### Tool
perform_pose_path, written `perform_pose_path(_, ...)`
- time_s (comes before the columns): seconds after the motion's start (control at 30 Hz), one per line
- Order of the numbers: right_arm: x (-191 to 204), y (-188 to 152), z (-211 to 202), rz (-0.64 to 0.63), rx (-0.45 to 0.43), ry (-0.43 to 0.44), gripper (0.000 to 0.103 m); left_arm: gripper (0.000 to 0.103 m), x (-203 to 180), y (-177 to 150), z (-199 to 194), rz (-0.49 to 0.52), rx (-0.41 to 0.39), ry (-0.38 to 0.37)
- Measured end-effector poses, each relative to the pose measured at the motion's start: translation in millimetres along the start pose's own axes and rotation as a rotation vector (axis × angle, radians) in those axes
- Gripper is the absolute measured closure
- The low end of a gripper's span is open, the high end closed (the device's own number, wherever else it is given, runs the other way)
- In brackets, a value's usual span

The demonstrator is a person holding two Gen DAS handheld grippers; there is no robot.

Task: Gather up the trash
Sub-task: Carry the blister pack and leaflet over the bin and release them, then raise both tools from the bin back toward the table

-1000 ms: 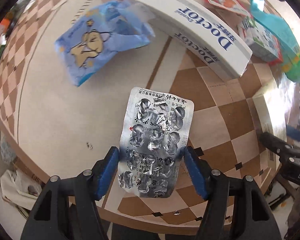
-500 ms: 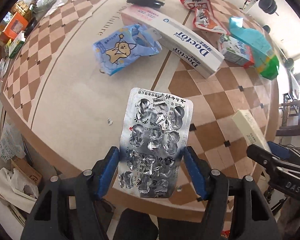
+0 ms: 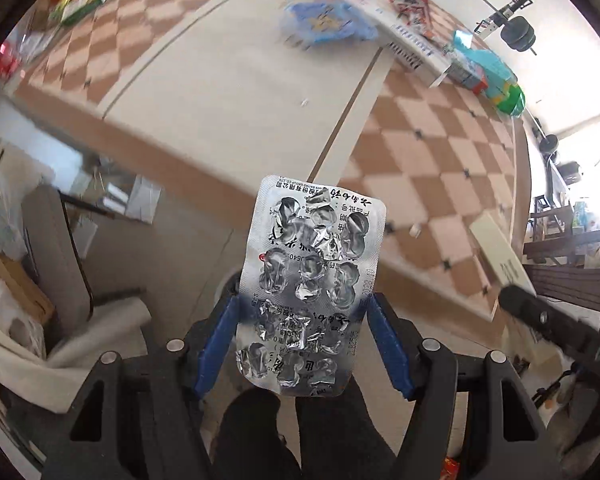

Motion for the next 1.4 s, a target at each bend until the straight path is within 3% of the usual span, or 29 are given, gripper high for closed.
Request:
perform_pose_path(0.17, 23, -84, 25, 0.008, 0.078, 0.024, 0.024, 0.039, 49, -27, 32, -0.071, 0.089, 0.008)
perform_pose_path(0.33, 33, -150, 84, -0.023, 0.188, 0.008, 0.024, 0.039, 84, -47, 102, -0.109, 0.177, 0.04)
perform_pose_path(0.43, 29, -173, 146, -0.047, 0.252, -0.008, 0.024, 0.039, 105, -54, 163, -0.141, 0.226, 0.057)
perform_pose_path(0.63, 2, -199, 294, -0.1, 0.299, -0.117, 0.025, 0.039, 141, -62, 295, -0.188, 0.338, 0.112)
perform_pose_path(0.8, -16, -206, 401, -0.117, 0.361, -0.129, 0.026, 0.039, 153, -66, 365, -0.183, 0.392, 0.114)
perform_pose_path(0.87, -21, -210, 432, -0.134, 0.386, -0.127, 0.042, 0.039, 153, -65, 381, -0.17, 0.402, 0.12)
perform_pose_path(1.1, -29, -216, 491, -0.169, 0.447, -0.11, 0.041, 0.039, 156, -68, 402, -0.165, 0.456, 0.156)
perform_pose_path(1.17, -27, -212, 497, -0.173, 0.459, -0.108, 0.029, 0.032, 157, -69, 402, -0.156, 0.451, 0.158)
perform_pose_path(1.23, -27, -213, 497, -0.173, 0.454, -0.11, 0.02, 0.001, 156, -69, 401, -0.147, 0.432, 0.171)
perform_pose_path(1.4, -30, -211, 482, -0.2, 0.444, -0.158, 0.007, 0.0, 158, -70, 393, -0.121, 0.402, 0.22)
Point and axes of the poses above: each gripper's, at about its wrist camera, not at the fingertips, and z roughly the way its jaws point, x to its left, y to its top, the point moved 1 cm from there along z, roughly the way its jaws point, and after that the axes turned 13 degrees about -z, right-handed, at the moved point
